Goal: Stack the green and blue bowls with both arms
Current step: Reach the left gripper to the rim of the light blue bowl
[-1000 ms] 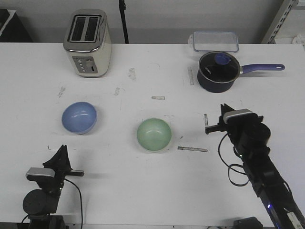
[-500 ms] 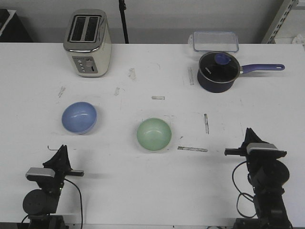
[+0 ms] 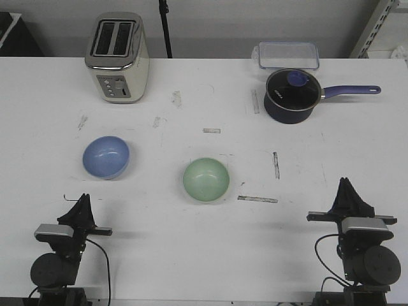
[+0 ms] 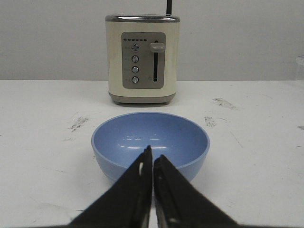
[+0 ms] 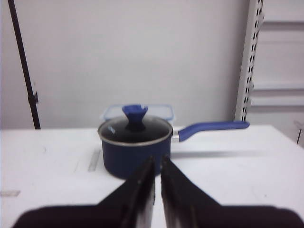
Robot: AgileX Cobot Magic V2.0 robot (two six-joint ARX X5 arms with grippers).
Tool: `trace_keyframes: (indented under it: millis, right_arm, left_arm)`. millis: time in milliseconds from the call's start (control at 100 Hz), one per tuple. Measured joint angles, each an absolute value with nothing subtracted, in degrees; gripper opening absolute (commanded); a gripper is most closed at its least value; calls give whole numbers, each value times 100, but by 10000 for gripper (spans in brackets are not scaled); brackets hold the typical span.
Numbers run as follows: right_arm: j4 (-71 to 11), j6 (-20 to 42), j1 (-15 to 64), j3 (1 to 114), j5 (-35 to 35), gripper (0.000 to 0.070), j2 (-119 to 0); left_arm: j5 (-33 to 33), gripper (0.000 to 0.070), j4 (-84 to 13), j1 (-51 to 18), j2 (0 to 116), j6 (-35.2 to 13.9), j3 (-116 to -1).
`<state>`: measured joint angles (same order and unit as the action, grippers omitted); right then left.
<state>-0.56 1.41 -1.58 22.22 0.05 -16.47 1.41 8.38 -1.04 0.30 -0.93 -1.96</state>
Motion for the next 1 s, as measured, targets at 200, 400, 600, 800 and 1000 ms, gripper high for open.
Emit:
trace_keyframes:
  millis: [200, 400, 600, 800, 1000]
  right_arm:
    - [-58, 150, -158, 2222, 3, 14, -1485]
    - [-56, 154, -158, 2222, 5, 14, -1474]
    - [-58, 154, -158, 2222, 5, 14, -1474]
    - [-58, 154, -158, 2222, 5, 14, -1474]
    - [-58, 154, -158, 2222, 5, 14, -1474]
  left_arm:
    - [141, 1, 838, -104, 30, -93, -196]
    - [141, 1, 838, -104, 30, -93, -196]
    - [108, 1, 838, -104, 30, -93, -196]
    - [-395, 1, 895, -102, 32, -268, -198]
    - [-414, 1, 825, -104, 117, -311, -386]
